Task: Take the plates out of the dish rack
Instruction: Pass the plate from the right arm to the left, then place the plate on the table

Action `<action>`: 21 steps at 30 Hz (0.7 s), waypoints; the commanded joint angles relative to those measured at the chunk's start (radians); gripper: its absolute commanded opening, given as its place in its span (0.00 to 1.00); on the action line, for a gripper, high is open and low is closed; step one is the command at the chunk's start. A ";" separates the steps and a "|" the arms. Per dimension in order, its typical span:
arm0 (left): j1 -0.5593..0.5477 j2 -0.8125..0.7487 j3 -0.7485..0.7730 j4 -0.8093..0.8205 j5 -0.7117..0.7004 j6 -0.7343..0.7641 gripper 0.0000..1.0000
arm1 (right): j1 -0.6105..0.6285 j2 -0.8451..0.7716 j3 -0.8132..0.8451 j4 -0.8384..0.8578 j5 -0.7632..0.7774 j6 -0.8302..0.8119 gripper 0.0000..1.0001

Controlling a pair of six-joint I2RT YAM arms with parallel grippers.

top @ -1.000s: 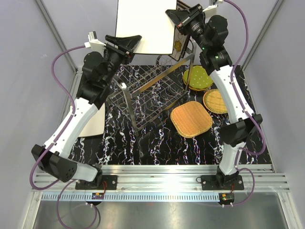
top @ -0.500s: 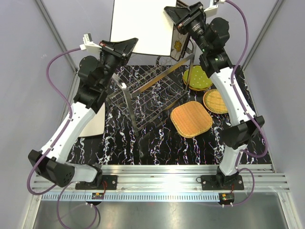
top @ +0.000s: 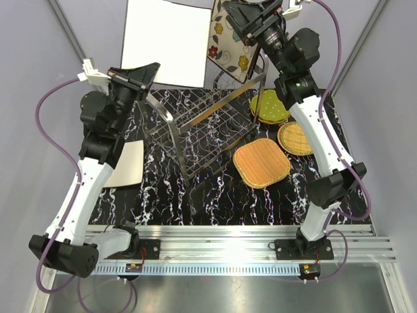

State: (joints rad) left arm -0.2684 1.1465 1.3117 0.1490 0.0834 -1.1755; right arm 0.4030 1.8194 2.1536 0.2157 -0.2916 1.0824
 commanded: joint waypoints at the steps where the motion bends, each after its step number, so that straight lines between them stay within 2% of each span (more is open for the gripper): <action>1: 0.093 -0.083 0.014 0.242 0.027 -0.033 0.00 | -0.004 -0.091 -0.012 0.103 -0.026 -0.010 0.95; 7: 0.190 -0.166 -0.029 0.239 0.062 -0.046 0.00 | -0.004 -0.118 -0.081 0.135 -0.070 -0.064 0.98; 12: 0.267 -0.237 -0.069 0.204 0.075 -0.044 0.00 | -0.004 -0.147 -0.150 0.229 -0.196 -0.174 1.00; 16: 0.376 -0.297 -0.088 0.176 0.091 -0.049 0.00 | -0.007 -0.180 -0.202 0.226 -0.259 -0.284 1.00; 21: 0.486 -0.324 -0.091 0.155 0.122 -0.078 0.00 | -0.026 -0.219 -0.279 0.200 -0.290 -0.332 1.00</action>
State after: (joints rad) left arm 0.1642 0.8726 1.1824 0.0830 0.1726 -1.1927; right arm 0.3935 1.6646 1.9003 0.3805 -0.5228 0.8284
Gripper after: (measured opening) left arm 0.113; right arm 0.993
